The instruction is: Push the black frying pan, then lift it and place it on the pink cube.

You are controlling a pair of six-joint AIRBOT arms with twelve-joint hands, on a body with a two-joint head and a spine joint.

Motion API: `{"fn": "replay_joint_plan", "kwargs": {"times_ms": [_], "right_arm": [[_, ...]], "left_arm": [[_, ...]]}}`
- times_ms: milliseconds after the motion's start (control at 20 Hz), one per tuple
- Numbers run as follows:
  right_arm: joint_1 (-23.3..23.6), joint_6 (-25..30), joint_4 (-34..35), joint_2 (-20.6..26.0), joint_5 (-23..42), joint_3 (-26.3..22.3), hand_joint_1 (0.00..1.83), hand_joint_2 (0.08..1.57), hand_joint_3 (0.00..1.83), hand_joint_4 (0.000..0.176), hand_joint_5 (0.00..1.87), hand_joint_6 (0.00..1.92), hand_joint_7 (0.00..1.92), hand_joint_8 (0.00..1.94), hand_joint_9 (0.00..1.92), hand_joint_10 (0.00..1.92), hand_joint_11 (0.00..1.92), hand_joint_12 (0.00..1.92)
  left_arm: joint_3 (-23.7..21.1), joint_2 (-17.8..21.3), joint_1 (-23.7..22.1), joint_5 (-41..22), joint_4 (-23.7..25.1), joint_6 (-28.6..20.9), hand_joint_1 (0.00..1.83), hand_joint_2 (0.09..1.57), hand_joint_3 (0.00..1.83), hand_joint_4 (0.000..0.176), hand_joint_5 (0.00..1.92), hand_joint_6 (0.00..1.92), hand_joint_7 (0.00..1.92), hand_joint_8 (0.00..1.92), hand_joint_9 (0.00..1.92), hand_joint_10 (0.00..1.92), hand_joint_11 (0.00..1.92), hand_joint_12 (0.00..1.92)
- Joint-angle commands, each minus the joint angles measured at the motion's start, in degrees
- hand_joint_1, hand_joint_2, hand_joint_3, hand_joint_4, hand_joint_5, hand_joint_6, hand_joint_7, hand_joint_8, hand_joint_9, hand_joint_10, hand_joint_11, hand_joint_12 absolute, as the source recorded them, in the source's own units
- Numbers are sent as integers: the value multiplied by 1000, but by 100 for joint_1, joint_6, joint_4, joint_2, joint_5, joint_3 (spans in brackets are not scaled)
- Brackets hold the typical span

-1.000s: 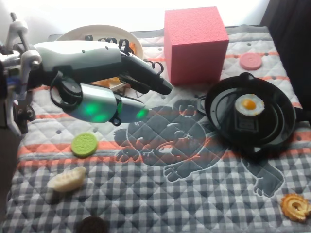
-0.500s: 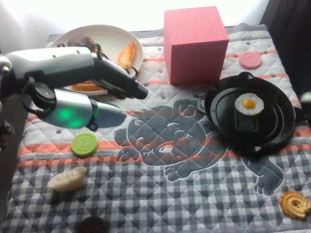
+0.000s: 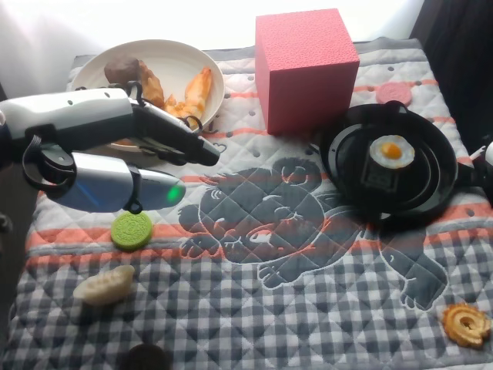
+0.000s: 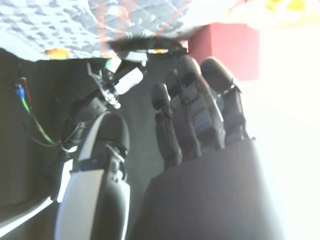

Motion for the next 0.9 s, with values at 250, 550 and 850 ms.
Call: {"fn": "replay_joint_plan", "kwargs": {"times_ms": [250,550,850], "right_arm": [[48,30,-678,523,1522,-805,1439,1327,0,0,1355,1921,1556,1941,1648,1921,1573,1921],[-296,560,-1134,900,2827,-1445,1290,1384,6,0,1273,1921,1579,1941,1704,1921,1707,1921],[-959,1357,-1272,1135,4148,-1809,1365,1357,0,0,1217,1921,1545,1941,1705,1921,1714,1921]], "left_arm": [[-5,74,111,-659,-472,148,574,1291,0,0,582,13,544,8,556,52,4,1501],[-5,99,273,-760,-753,280,501,1319,7,3,567,2,542,2,555,50,0,1511],[-9,113,356,-834,-943,382,519,1326,3,0,590,9,573,10,592,64,45,1537]]}}
